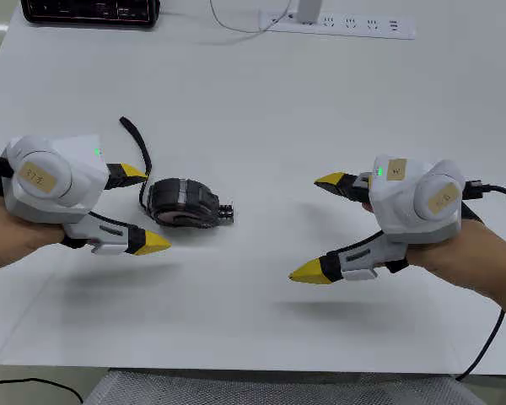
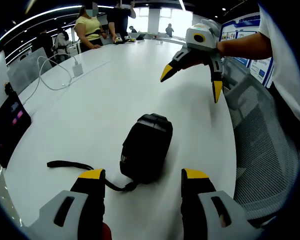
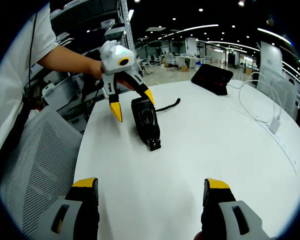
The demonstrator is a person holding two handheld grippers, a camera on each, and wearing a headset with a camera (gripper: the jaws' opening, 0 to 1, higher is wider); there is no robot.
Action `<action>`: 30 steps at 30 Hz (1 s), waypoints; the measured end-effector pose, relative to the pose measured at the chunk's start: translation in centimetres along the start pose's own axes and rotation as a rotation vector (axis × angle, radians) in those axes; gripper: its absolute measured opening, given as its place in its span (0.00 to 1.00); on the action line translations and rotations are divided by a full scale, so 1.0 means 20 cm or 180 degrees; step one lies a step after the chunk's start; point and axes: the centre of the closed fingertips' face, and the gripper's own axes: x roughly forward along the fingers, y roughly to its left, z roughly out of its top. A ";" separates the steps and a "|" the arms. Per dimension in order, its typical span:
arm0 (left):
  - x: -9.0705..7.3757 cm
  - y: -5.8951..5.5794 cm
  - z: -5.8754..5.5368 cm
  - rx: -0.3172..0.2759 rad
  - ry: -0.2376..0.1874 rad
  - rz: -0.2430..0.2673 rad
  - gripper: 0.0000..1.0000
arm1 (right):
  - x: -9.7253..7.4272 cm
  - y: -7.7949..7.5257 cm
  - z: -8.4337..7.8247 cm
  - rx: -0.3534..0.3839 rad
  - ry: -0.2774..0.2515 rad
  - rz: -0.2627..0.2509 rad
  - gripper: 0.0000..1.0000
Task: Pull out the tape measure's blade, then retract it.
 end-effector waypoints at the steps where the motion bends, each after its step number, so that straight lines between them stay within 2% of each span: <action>1: 0.00 0.00 0.00 0.0005 0.0003 -0.0010 0.56 | 0.01 0.00 0.00 -0.0006 0.0002 0.0004 0.85; 7: 0.03 0.01 0.01 0.0103 0.0069 -0.0040 0.51 | 0.06 0.00 0.03 -0.0034 -0.0005 0.0043 0.84; 16: 0.06 0.00 0.02 0.0139 0.0094 -0.0122 0.40 | 0.11 -0.02 0.05 -0.0064 -0.0047 0.0067 0.79; 21: 0.07 0.01 0.00 0.0210 0.0157 -0.0117 0.38 | 0.13 -0.03 0.06 -0.0065 -0.0070 0.0084 0.77; 26: 0.08 0.01 0.00 0.0226 0.0154 -0.0123 0.35 | 0.16 -0.03 0.07 -0.0076 -0.0084 0.0103 0.75; 30: 0.09 0.01 0.00 0.0314 0.0179 -0.0130 0.30 | 0.17 -0.04 0.07 -0.0108 -0.0072 0.0109 0.73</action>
